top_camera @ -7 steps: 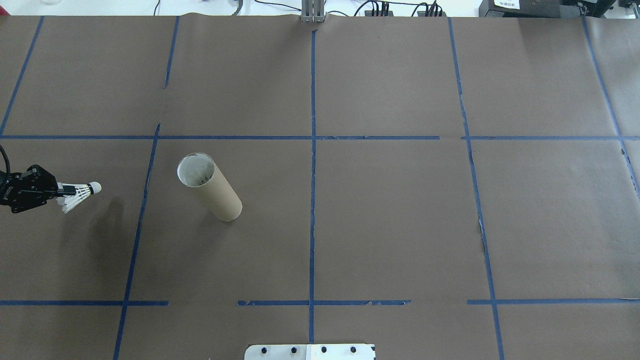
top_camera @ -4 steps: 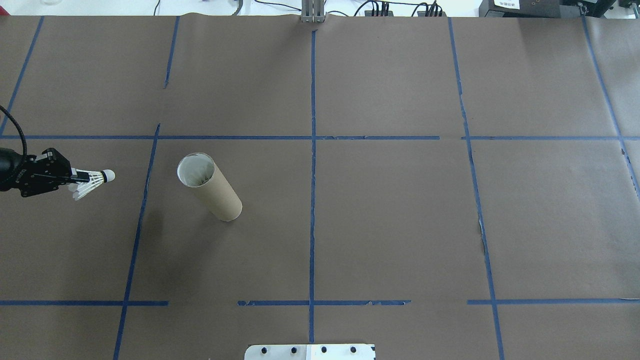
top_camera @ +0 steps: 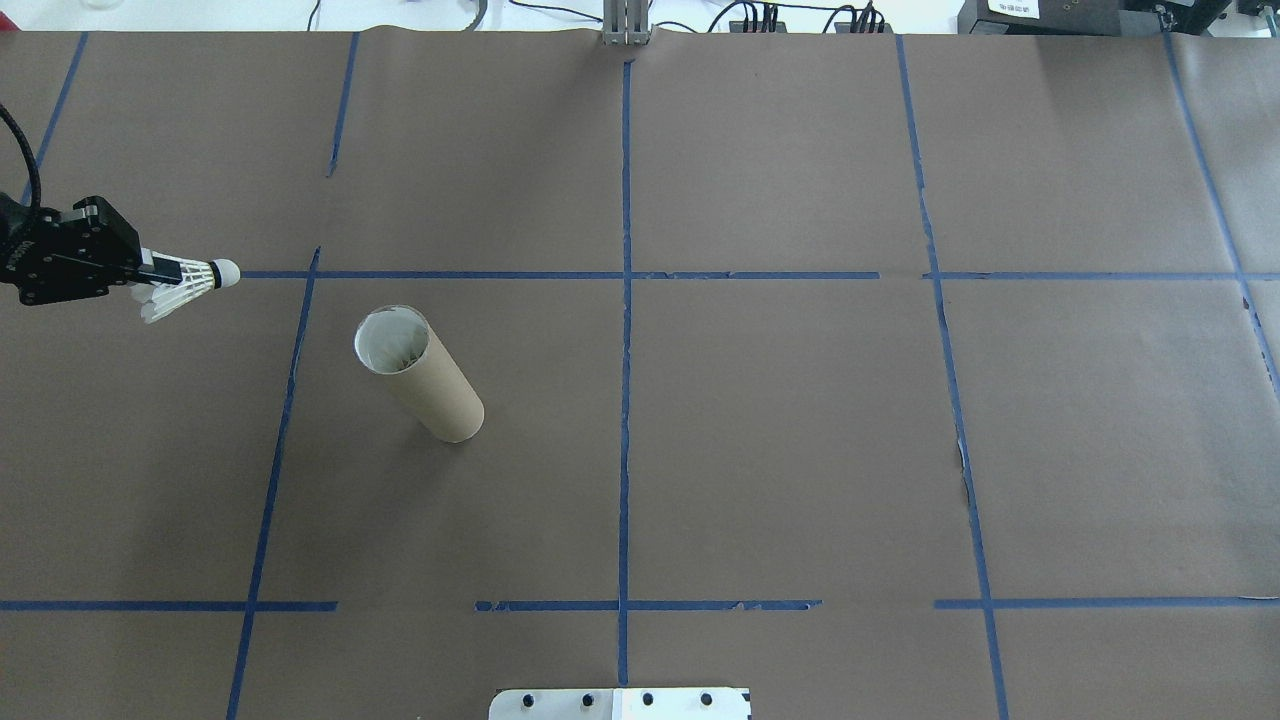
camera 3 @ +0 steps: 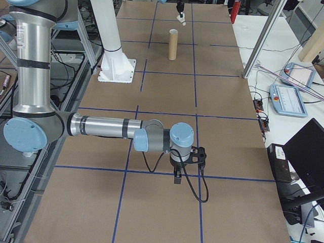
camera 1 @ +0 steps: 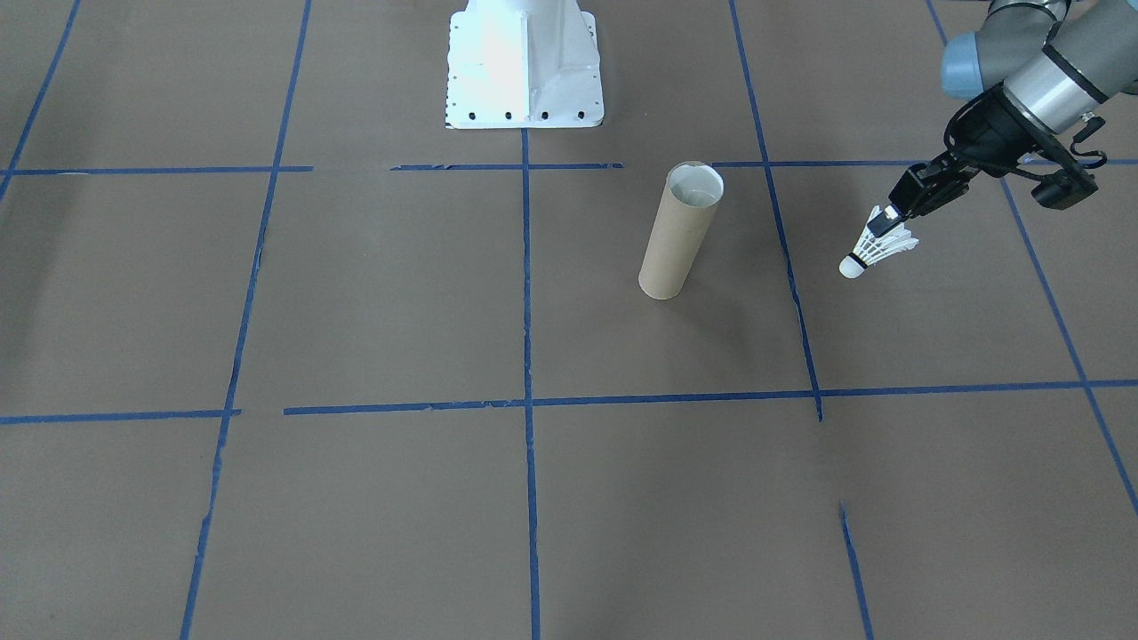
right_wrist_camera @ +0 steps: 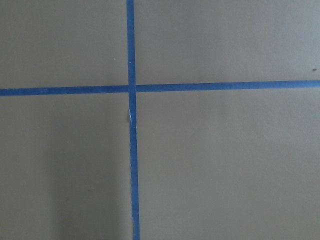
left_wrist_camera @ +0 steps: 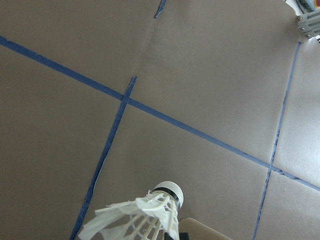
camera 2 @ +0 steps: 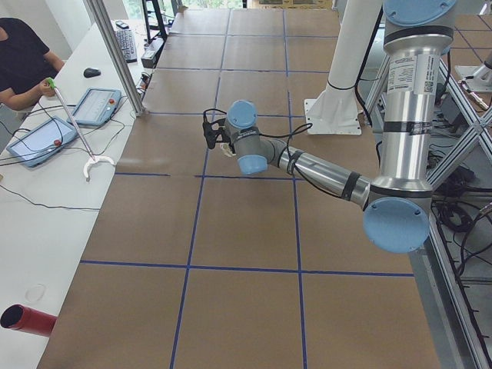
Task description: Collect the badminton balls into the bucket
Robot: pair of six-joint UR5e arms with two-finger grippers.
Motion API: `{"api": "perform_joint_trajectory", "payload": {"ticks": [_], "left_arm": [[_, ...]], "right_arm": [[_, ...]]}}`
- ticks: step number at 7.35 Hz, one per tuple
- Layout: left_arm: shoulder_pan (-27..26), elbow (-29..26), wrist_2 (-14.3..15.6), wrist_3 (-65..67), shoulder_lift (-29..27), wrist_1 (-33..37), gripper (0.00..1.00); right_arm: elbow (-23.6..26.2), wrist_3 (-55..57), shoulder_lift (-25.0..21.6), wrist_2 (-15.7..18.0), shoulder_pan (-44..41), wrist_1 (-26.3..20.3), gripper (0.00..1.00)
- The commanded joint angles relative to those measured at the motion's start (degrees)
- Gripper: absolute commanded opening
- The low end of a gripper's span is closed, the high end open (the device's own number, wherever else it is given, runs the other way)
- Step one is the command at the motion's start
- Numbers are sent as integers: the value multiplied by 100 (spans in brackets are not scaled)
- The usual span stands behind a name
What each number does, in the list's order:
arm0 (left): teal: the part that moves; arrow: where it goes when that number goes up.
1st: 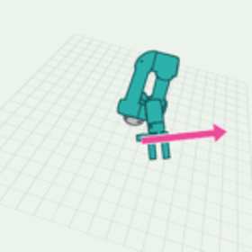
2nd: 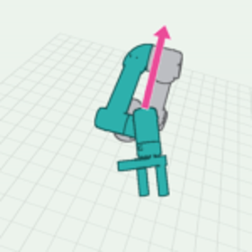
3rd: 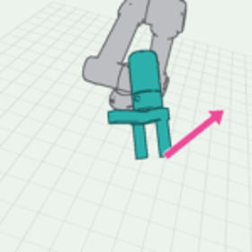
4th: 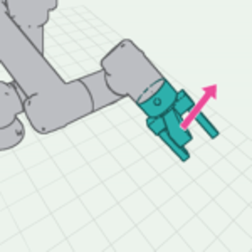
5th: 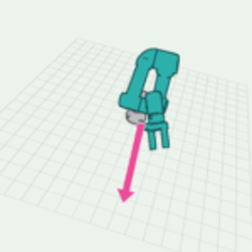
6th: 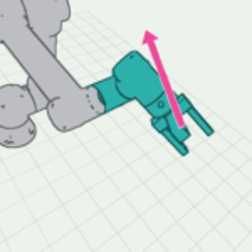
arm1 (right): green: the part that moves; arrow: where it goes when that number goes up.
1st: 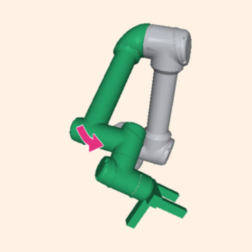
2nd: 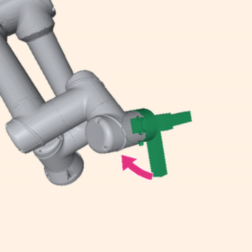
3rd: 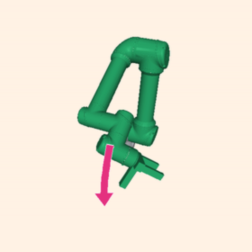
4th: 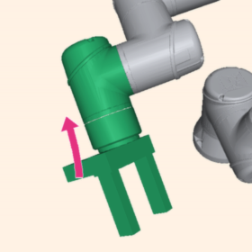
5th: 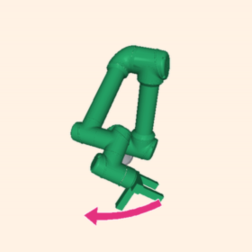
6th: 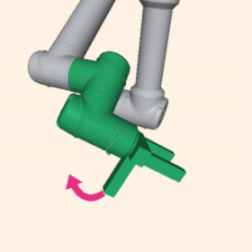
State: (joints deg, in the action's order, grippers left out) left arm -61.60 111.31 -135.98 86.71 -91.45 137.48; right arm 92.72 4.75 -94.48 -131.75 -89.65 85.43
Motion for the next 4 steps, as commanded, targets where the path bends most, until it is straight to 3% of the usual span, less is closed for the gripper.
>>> {"api": "perform_joint_trajectory", "payload": {"ticks": [1, 4], "left_arm": [[-498, 653, -69, -1001, -623, -1793, 0], [-827, 1286, -26, -2156, -1985, -4704, 0]], "right_arm": [[0, 0, 0, 0, 0, 0, 100], [0, 0, 0, 0, 0, 0, 100]]}}
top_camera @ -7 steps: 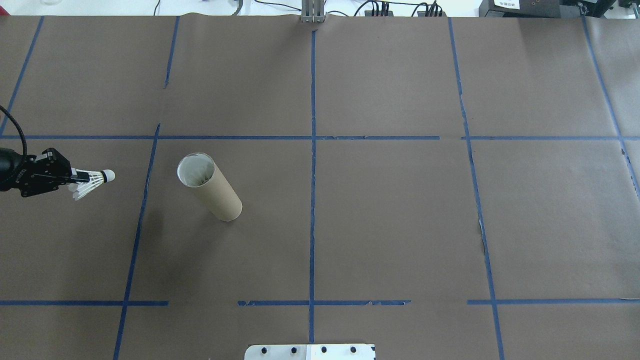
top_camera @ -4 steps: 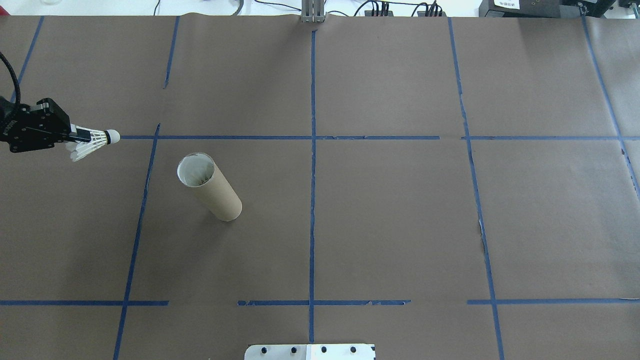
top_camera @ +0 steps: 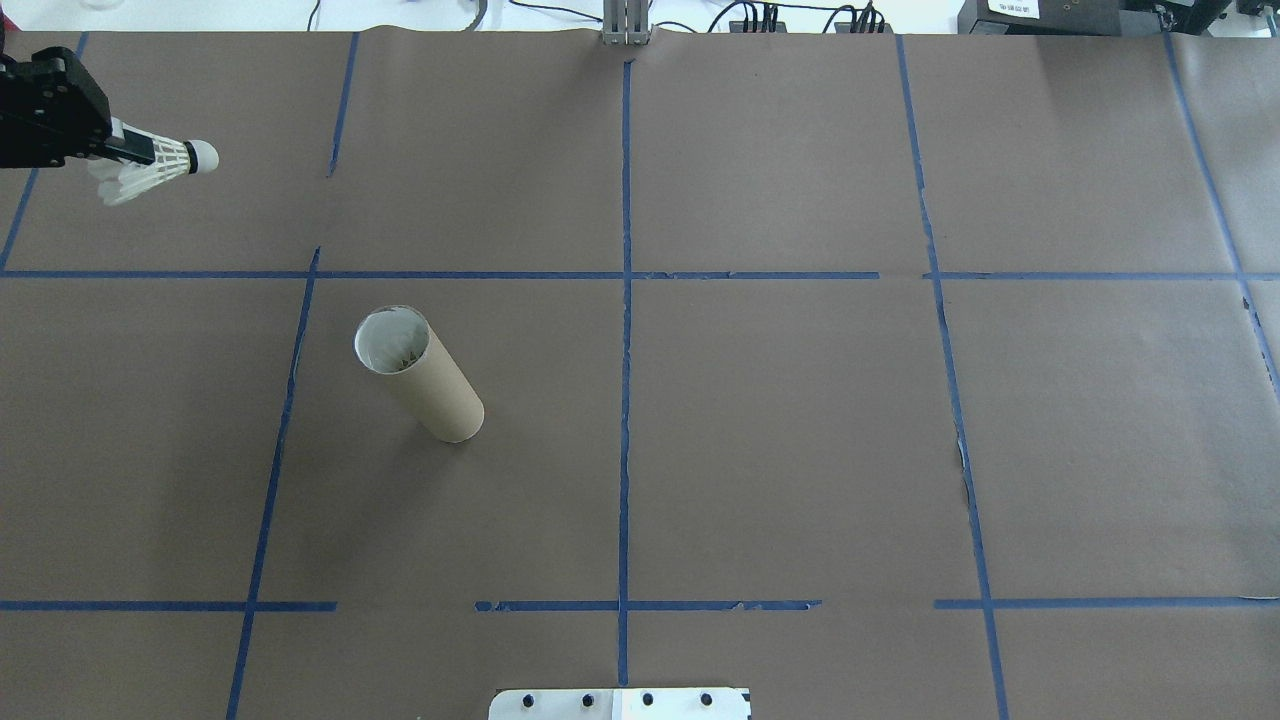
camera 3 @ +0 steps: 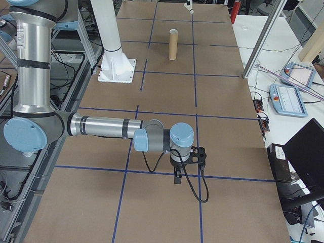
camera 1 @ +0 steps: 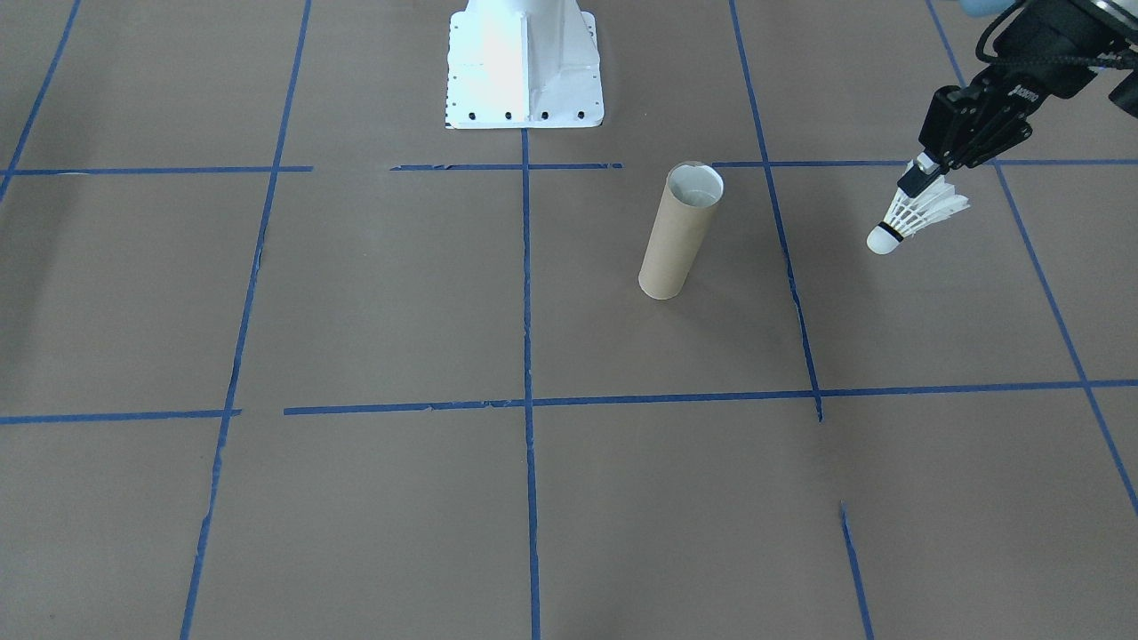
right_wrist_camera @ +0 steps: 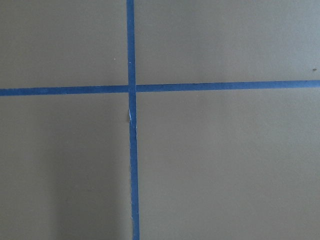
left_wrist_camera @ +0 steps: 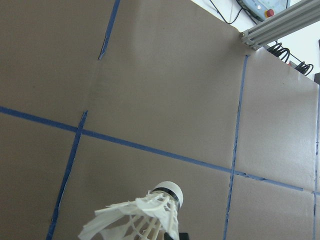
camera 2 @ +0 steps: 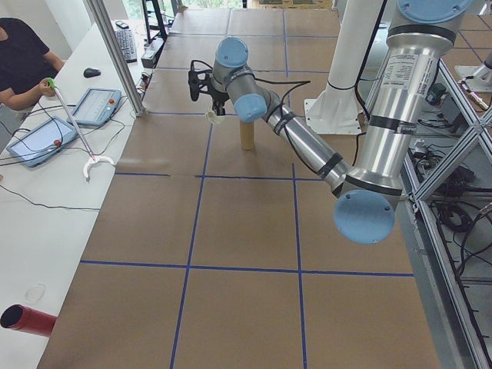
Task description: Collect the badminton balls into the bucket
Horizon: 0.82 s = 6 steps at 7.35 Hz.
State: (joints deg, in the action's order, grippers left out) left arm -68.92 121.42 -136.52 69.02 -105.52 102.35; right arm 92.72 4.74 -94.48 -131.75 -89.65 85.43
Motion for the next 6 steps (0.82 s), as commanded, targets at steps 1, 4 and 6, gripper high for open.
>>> {"api": "perform_joint_trajectory", "payload": {"ticks": [1, 4, 6], "left_arm": [[-86, 320, 38, -572, -993, -1765, 0], [517, 679, 745, -627, -1567, -2567, 0], [1211, 707, 1720, -1204, -2661, -4371, 0]], "right_arm": [[0, 0, 0, 0, 0, 0, 100], [0, 0, 0, 0, 0, 0, 100], [0, 0, 0, 0, 0, 0, 100]]}}
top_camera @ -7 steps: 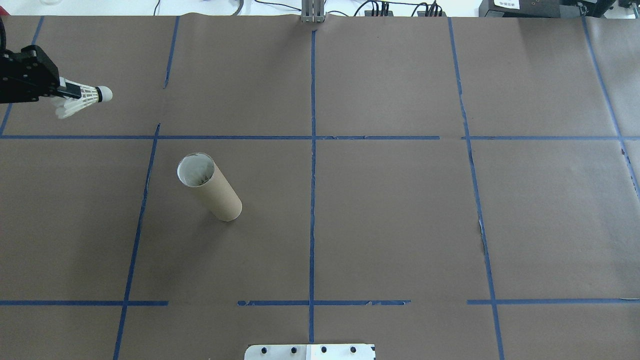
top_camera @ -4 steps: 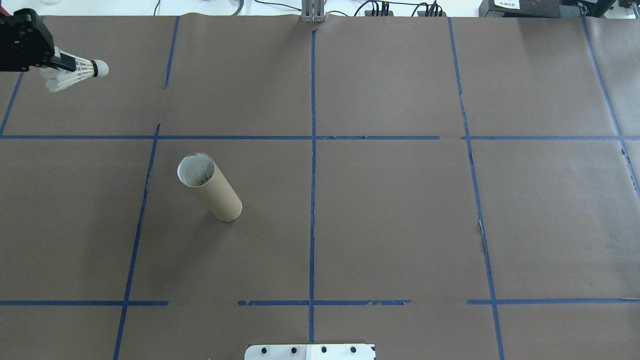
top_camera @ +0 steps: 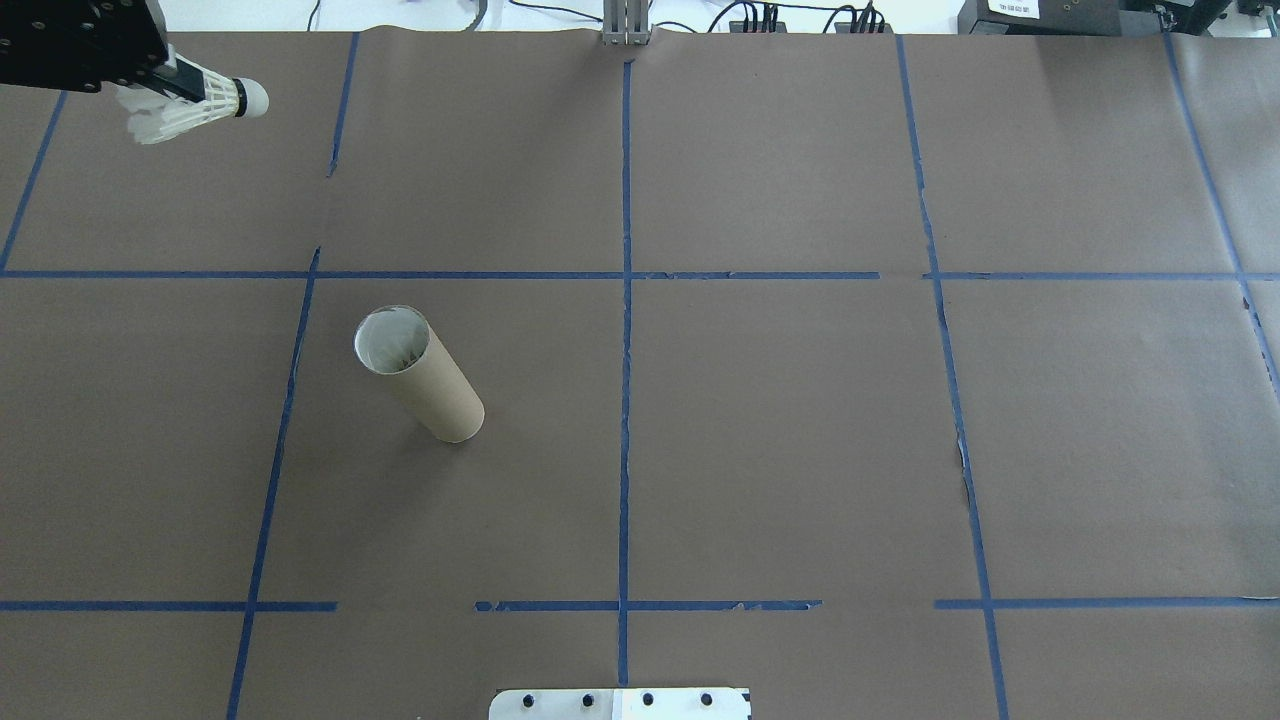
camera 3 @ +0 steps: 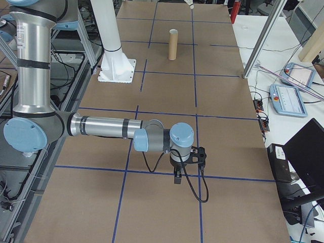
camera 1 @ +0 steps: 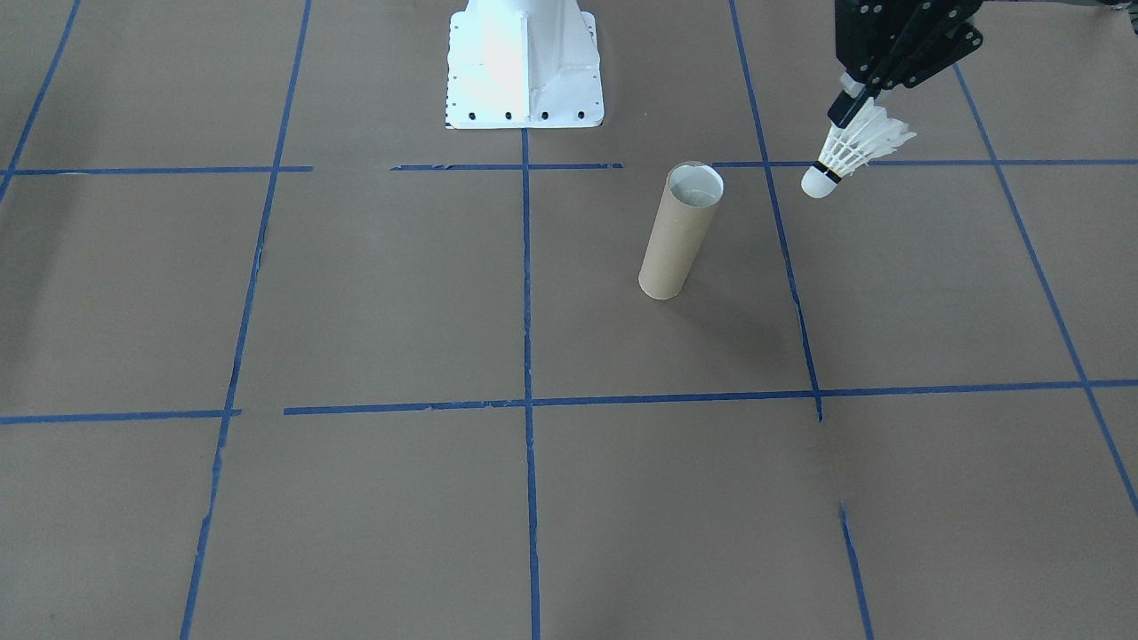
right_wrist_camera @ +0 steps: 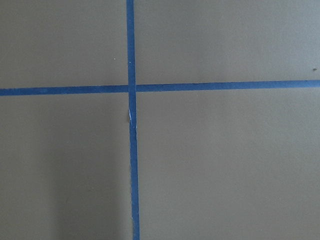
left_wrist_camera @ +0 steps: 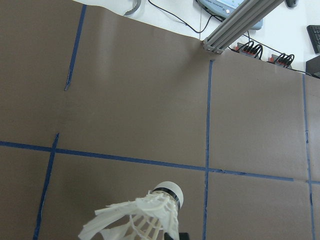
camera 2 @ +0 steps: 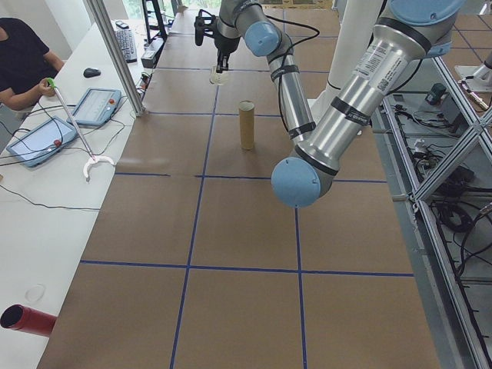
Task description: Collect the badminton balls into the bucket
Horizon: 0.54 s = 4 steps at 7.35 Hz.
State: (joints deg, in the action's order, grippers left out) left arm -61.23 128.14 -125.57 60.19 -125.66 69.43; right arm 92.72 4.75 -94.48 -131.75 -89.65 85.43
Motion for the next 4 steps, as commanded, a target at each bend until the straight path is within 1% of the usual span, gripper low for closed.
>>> {"api": "perform_joint_trajectory", "payload": {"ticks": [1, 3, 4], "left_arm": [[837, 27, 1222, -619, -1114, -1899, 0], [1287, 27, 1797, -1164, -1338, -2511, 0], [1524, 27, 2130, -1559, -1513, -2940, 0]], "right_arm": [[0, 0, 0, 0, 0, 0, 100], [0, 0, 0, 0, 0, 0, 100], [0, 0, 0, 0, 0, 0, 100]]}}
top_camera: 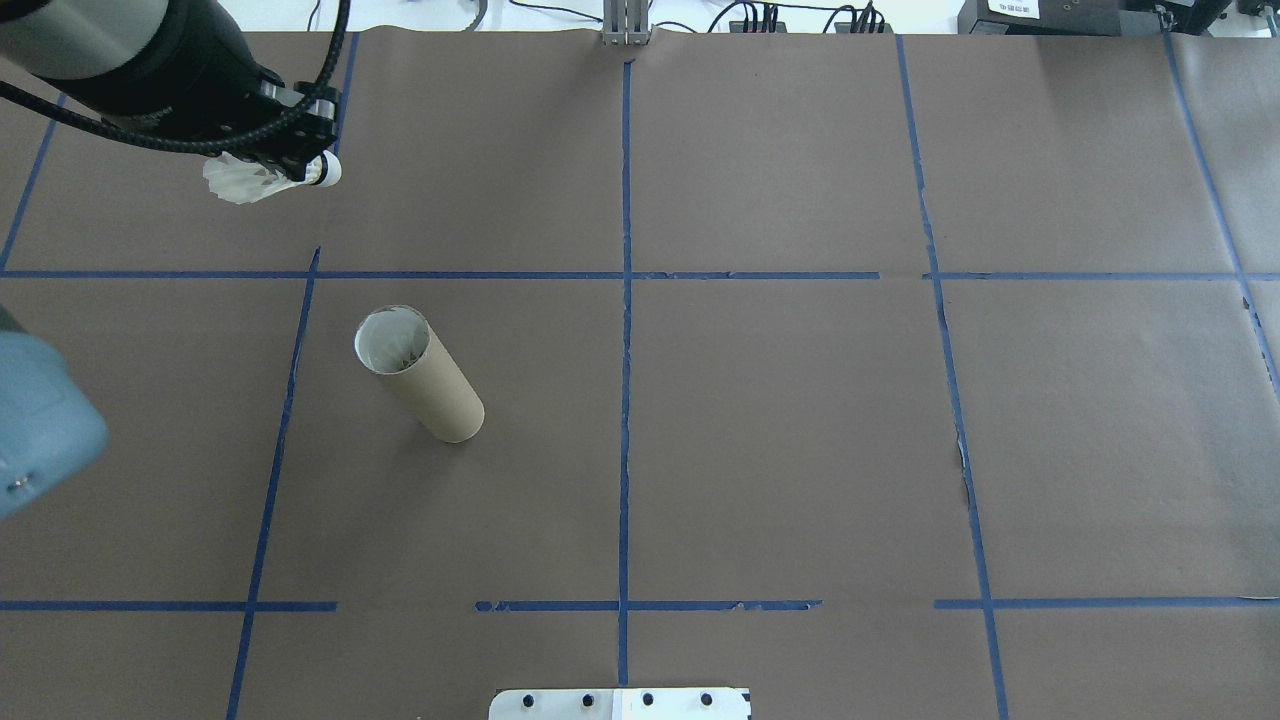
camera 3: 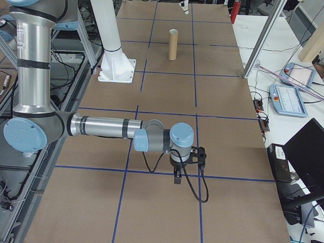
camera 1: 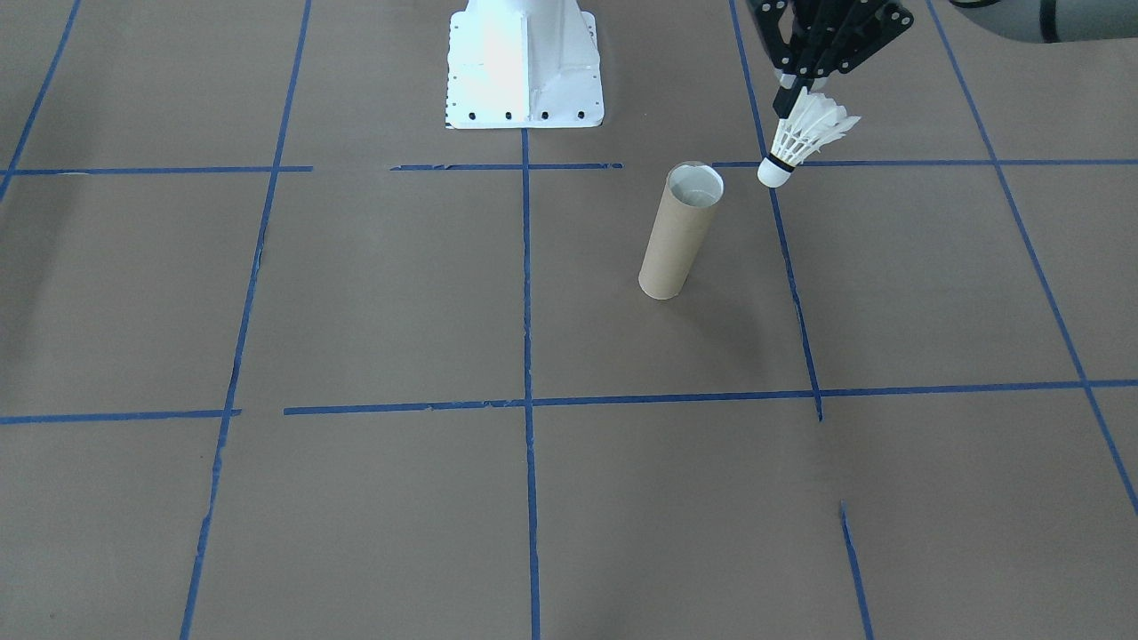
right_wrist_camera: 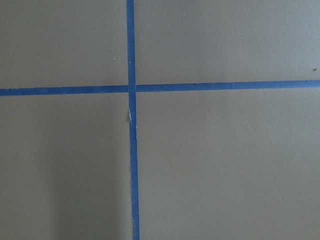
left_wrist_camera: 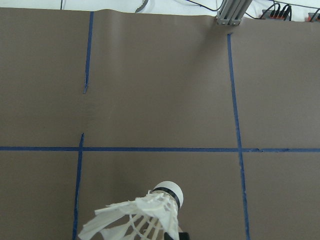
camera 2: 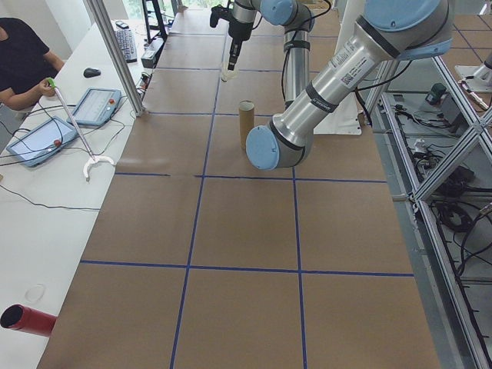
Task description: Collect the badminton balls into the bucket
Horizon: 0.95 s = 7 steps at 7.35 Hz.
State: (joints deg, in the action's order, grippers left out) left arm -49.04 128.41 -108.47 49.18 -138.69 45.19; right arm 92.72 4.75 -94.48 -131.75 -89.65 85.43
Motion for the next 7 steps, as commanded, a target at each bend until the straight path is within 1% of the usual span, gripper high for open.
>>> {"api": "perform_joint_trajectory", "payload": {"ticks": [1, 3, 4, 5, 6, 7], "left_arm": [[524, -8, 641, -723, -394, -876, 0], [1261, -122, 1081, -726, -571, -1125, 0], [1308, -306, 1135, -743, -667, -1213, 0], [1318, -473, 1266, -1031, -781, -1370, 0], [1318, -666, 1259, -1260, -817, -1381, 0], [1318, -998, 1250, -1497, -983, -1390, 0]], "right_arm": [[0, 0, 0, 0, 0, 0, 100], [0, 0, 0, 0, 0, 0, 100], [0, 0, 0, 0, 0, 0, 100], [0, 0, 0, 0, 0, 0, 100], [0, 0, 0, 0, 0, 0, 100], [0, 0, 0, 0, 0, 0, 100]]}}
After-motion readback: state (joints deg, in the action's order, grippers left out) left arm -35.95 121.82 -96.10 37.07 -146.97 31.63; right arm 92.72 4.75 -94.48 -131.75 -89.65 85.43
